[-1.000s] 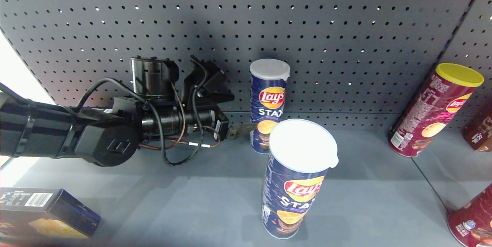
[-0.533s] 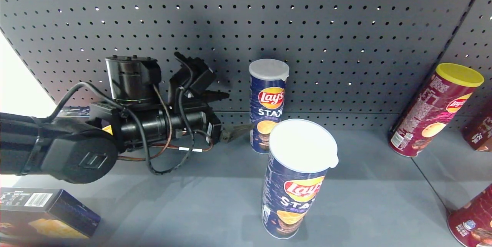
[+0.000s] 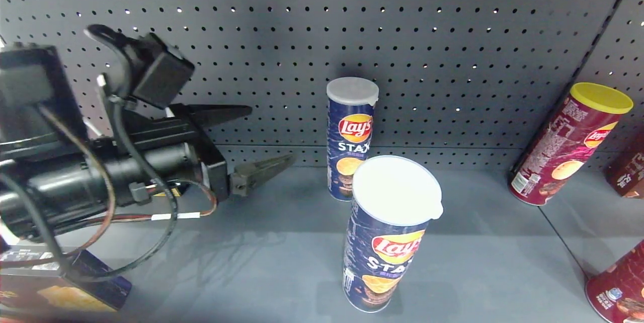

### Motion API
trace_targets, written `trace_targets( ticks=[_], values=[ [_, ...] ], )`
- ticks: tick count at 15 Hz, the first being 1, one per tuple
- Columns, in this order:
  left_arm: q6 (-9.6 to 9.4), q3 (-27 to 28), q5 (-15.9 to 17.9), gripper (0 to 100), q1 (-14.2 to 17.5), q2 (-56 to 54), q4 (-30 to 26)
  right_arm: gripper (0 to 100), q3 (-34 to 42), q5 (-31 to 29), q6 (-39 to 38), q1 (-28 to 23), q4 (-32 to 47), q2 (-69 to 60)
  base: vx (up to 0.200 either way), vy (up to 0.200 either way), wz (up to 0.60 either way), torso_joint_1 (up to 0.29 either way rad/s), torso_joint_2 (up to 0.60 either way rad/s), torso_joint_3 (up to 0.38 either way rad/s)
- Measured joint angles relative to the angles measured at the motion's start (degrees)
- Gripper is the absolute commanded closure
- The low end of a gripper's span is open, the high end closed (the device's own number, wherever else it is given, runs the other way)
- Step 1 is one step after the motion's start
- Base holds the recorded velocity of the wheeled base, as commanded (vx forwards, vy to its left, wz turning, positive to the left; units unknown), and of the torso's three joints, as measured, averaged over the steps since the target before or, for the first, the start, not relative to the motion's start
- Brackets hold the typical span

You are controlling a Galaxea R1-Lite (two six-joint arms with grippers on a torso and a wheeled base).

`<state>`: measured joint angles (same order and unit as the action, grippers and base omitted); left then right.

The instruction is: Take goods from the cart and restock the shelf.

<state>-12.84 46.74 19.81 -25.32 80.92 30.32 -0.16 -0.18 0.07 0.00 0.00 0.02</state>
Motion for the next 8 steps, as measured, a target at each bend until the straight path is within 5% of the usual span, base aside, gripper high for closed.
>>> trace_targets(
  ticks=[8],
  values=[
    [0.57,-3.28,-19.6,0,-3.6,-30.15,-17.37,0,0.0,0.0,0.0,0.0,0.0,0.0,0.0,0.0,0.0,0.0,0.0,0.0]
  ],
)
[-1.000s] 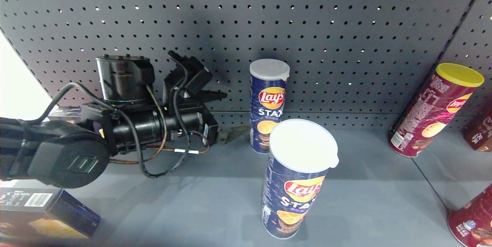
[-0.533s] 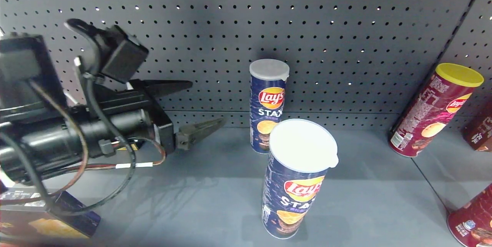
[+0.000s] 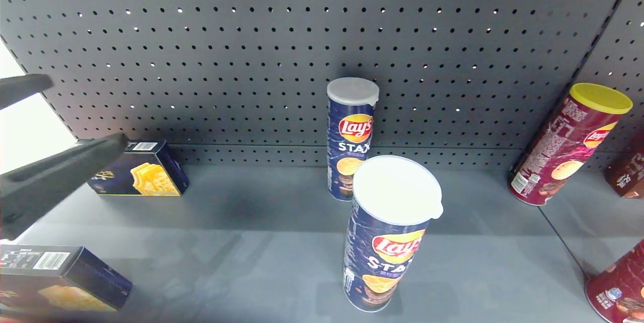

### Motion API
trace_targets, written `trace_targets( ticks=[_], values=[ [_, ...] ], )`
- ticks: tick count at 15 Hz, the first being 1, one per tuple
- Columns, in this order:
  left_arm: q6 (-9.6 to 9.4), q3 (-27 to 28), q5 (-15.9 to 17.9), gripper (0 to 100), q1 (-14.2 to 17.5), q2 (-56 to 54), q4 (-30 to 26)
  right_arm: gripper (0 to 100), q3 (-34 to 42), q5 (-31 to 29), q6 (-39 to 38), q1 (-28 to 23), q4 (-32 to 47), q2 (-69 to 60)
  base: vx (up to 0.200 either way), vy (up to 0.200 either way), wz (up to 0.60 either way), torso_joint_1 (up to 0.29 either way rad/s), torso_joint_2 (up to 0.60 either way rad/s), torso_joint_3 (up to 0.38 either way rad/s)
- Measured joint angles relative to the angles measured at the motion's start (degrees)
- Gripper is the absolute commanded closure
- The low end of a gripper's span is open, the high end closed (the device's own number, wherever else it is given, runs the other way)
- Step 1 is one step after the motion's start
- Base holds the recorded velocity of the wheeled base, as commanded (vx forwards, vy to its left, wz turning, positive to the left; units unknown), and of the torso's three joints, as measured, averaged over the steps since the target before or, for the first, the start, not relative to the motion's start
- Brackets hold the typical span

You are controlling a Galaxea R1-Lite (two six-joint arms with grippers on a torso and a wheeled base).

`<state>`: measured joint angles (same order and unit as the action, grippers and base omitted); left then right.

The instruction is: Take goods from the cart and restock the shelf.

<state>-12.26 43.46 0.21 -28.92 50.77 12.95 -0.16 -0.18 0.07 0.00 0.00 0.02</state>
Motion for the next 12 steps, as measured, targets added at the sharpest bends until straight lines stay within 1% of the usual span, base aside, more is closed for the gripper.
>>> trace_targets(
  ticks=[3,4,5,6,7,8,9,10,11,12],
  values=[
    [0.01,-2.62,-1.87,0,-0.05,-12.89,-9.56,0,0.0,0.02,0.0,0.0,0.0,0.0,0.0,0.0,0.0,0.0,0.0,0.0],
    [0.01,-3.78,-2.08,0,0.04,-16.87,-11.73,0,0.0,0.02,0.0,0.0,0.0,0.0,0.0,0.0,0.0,0.0,0.0,0.0],
    [0.17,-5.68,-2.12,0,1.19,-20.93,-13.1,0,0.0,0.0,0.0,0.0,0.0,0.0,0.0,0.0,0.0,0.0,0.0,0.0],
    [0.83,-8.48,-1.77,0,4.0,-24.76,-13.39,0,0.0,0.02,0.0,0.0,0.0,0.0,0.0,0.0,0.0,0.0,0.0,0.0],
    [2.12,-11.52,-1.0,0,7.34,-27.95,-13.39,0,0.0,0.0,0.0,0.0,0.0,0.0,0.0,0.0,0.0,0.0,0.0,0.0],
    [4.5,-15.35,1.1,0,11.69,-31.73,-13.13,0,0.0,0.0,0.0,0.0,0.0,0.0,0.0,0.0,0.0,0.0,0.0,0.0],
    [6.5,-19.02,4.08,0,15.62,-35.18,-12.9,0,0.0,0.0,0.0,0.0,0.0,0.0,0.0,0.0,0.0,0.0,0.0,0.0],
    [7.45,-22.91,6.96,0,18.7,-38.07,-12.15,0,0.0,0.02,0.0,0.0,0.0,0.0,0.0,0.0,0.0,0.0,0.0,0.0],
    [7.49,-26.98,9.07,0,20.65,-40.41,-10.5,0,0.0,0.0,0.0,0.0,0.0,0.0,0.0,0.0,0.0,0.0,0.0,0.0],
    [6.72,-30.1,10.3,0,22.25,-42.01,-9.47,0,0.0,0.0,0.0,0.0,0.0,0.0,0.0,0.0,0.0,0.0,0.0,0.0]
  ],
)
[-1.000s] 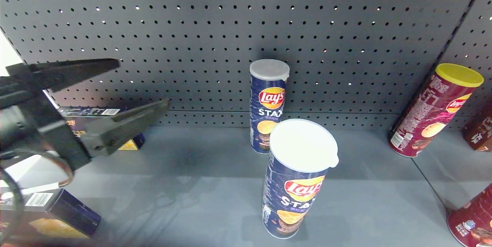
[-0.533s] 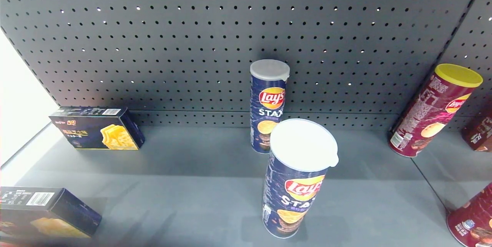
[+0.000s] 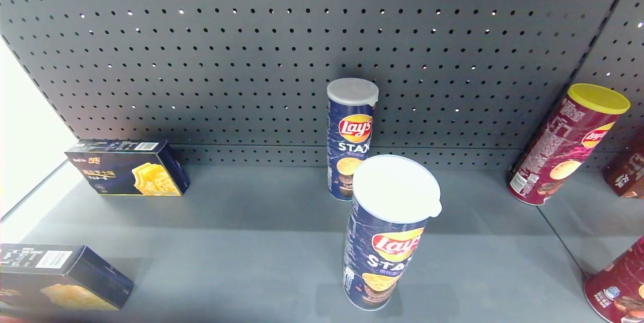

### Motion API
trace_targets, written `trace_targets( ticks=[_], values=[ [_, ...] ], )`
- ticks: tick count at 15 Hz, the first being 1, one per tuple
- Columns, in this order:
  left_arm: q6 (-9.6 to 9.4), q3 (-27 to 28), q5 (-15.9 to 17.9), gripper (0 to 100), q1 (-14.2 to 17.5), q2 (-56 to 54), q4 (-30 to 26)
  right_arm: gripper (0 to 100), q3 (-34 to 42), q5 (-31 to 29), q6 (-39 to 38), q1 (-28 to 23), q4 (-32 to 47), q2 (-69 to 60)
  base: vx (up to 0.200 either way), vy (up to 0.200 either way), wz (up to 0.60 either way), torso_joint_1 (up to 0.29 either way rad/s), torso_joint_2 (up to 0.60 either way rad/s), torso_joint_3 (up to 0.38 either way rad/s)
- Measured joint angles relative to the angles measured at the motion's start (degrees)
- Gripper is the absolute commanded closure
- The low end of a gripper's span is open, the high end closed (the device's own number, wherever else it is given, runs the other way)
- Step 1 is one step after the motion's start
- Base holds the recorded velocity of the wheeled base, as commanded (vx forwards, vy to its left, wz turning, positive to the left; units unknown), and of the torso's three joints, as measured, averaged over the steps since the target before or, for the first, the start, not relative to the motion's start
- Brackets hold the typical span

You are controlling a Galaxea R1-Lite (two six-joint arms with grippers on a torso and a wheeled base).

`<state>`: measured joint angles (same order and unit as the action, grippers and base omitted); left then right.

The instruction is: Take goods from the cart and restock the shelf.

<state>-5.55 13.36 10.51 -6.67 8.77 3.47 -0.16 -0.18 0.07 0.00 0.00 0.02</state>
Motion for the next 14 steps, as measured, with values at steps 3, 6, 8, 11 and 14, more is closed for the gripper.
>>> trace_targets(
  ticks=[3,6,8,11,14],
  values=[
    [-2.52,-7.35,0.79,0,2.49,-2.49,1.26,0,0.0,0.0,0.0,0.0,0.0,0.0,0.0,0.0,0.0,0.0,0.0,0.0],
    [-2.17,-11.87,0.77,0,8.01,-3.43,0.46,0,0.0,0.0,0.0,0.0,0.0,0.0,0.0,0.0,0.0,0.0,0.0,0.0],
    [0.02,-12.9,0.51,0,8.4,-4.13,-0.5,0,0.0,0.0,0.0,0.0,0.0,0.0,0.0,0.0,0.0,0.0,0.0,0.0],
    [1.45,-13.26,0.16,0,7.05,-7.17,-0.44,0,0.0,0.0,0.0,0.0,0.0,0.0,0.0,0.0,0.0,0.0,0.0,0.0],
    [1.83,-13.34,-2.33,0,6.67,-8.35,-0.37,0,0.0,0.0,0.0,0.0,0.0,0.0,0.0,0.0,0.0,0.0,0.0,0.0]
  ],
)
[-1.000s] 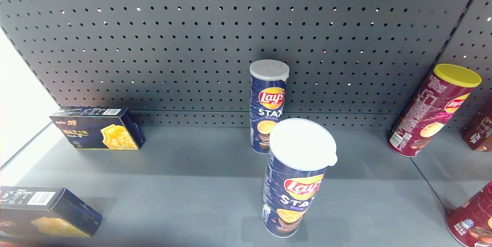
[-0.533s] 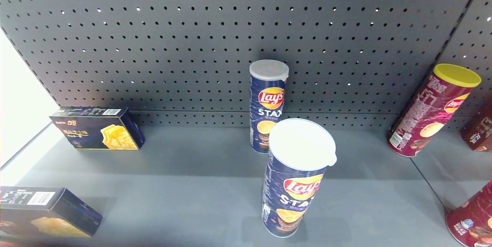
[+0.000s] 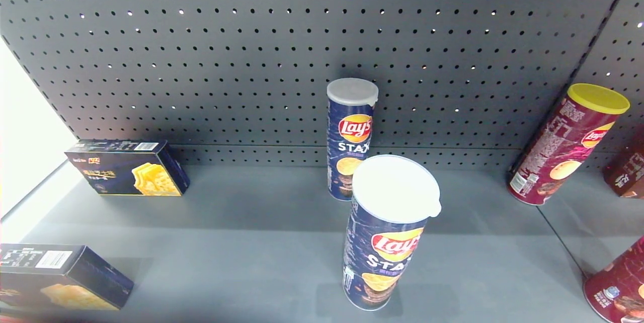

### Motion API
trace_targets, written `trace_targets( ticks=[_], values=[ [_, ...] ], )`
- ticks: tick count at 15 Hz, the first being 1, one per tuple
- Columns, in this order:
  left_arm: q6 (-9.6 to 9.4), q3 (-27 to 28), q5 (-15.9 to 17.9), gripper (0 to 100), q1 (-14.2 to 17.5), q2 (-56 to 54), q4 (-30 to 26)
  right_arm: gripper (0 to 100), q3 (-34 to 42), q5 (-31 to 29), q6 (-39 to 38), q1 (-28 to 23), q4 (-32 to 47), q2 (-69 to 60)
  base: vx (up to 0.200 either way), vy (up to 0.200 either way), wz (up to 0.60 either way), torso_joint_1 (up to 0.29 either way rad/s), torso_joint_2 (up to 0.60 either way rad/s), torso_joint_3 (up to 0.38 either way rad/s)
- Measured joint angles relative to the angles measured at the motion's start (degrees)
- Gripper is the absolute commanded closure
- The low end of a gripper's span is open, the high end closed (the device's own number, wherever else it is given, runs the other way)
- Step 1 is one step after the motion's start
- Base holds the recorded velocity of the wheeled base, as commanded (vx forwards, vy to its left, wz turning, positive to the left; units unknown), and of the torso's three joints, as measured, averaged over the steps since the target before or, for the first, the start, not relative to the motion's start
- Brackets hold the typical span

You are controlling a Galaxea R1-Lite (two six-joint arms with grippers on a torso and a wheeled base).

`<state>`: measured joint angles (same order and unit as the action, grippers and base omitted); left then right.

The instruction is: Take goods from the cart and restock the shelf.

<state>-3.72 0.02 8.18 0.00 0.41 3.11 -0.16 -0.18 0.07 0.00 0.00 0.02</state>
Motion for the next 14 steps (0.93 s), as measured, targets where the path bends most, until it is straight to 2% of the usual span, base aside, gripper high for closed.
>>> trace_targets(
  ticks=[4,5,6,7,8,9,10,14],
  values=[
    [0.35,-0.02,-0.88,0,0.0,-0.32,-0.07,0,0.0,0.0,0.02,0.0,0.0,0.0,0.0,0.0,0.0,0.0,0.0,0.0],
    [-0.11,-0.02,-4.0,0,0.0,-0.34,-1.15,0,0.0,0.02,0.0,0.0,0.0,0.0,0.0,0.0,0.0,0.0,0.0,0.0],
    [-0.2,-0.02,-9.87,0,0.02,-0.37,-2.11,0,0.0,0.0,0.0,0.0,0.0,0.0,0.0,0.0,0.0,0.0,0.0,0.0],
    [-0.18,-0.02,-12.63,0,0.07,-0.37,-2.57,0,0.0,0.02,0.0,0.0,0.0,0.0,0.0,0.0,0.0,0.0,0.0,0.0],
    [-0.18,-0.02,-10.64,0,0.07,-0.39,-2.89,0,0.0,0.02,0.0,0.0,0.0,0.0,0.0,0.0,0.0,0.0,0.0,0.0],
    [-0.79,-0.02,-5.72,0,0.07,-0.37,-3.01,0,0.0,0.0,0.0,0.0,0.0,0.0,0.0,0.0,0.0,0.0,0.0,0.0],
    [-2.02,-0.02,-3.64,0,0.02,-0.37,-3.01,0,0.02,0.0,0.0,0.0,0.0,0.0,0.0,0.0,0.0,0.0,0.0,0.0],
    [-1.96,-0.02,-3.67,0,0.0,-0.37,-3.04,0,0.02,0.09,0.04,0.0,0.0,0.0,0.0,0.0,0.0,0.0,0.0,0.0]
  ],
)
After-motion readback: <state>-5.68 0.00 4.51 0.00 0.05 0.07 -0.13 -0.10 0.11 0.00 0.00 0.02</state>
